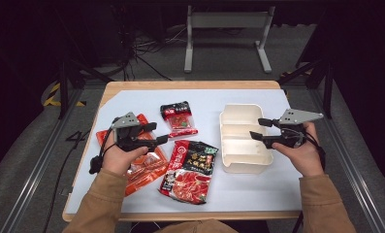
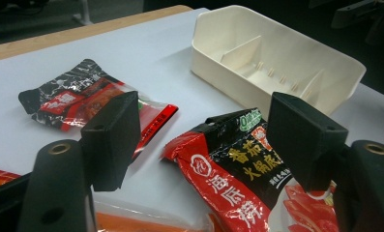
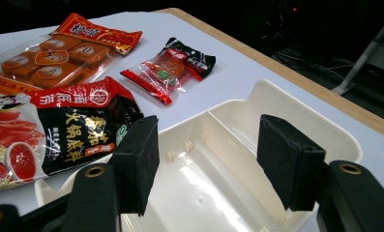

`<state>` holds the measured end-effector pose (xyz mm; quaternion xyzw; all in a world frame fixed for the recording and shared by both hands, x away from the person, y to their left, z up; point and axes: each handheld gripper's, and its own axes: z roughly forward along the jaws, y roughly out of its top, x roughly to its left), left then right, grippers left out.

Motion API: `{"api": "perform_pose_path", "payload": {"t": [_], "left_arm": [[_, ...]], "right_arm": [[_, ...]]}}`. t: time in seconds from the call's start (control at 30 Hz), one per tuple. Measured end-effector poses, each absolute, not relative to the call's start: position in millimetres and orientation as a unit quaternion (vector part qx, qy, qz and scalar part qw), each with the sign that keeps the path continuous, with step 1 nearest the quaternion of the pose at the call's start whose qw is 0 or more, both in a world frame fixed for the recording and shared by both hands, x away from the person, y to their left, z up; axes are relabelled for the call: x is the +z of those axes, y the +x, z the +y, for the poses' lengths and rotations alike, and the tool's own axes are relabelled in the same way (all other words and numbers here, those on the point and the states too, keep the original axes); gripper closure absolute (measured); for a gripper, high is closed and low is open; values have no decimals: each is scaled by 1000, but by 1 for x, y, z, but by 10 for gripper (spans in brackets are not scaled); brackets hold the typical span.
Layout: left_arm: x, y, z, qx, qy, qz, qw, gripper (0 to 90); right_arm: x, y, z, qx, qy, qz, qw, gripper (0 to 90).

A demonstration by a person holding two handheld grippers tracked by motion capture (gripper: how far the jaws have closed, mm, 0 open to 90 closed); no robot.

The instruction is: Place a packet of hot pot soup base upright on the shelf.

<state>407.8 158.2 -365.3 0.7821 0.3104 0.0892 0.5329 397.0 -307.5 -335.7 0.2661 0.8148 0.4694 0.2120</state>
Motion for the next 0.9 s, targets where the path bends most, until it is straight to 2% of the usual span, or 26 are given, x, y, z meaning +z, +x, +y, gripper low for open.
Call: {"api": "perform_pose_path", "payload": {"t": [0.33, 0.53, 0.57, 0.67, 0.77, 0.9], "left_arm": [[-368, 422, 140, 76, 769, 319, 548, 276], [-389, 428, 125, 63, 789, 325, 518, 281], [-392, 429, 123, 63, 792, 324, 513, 285], [-400, 431, 117, 62, 799, 322, 503, 290], [-408, 433, 112, 55, 807, 321, 492, 333], [-418, 438, 110, 49, 808, 353, 469, 360]], "right_arm": [[-334, 396, -305, 490, 260, 808, 197, 462], [-334, 396, -306, 499, 254, 804, 201, 456], [-333, 396, -307, 502, 265, 801, 190, 489], [-332, 395, -307, 502, 264, 799, 197, 468], [-332, 395, -307, 494, 271, 802, 197, 450], [-332, 395, -305, 486, 266, 808, 201, 451]]}}
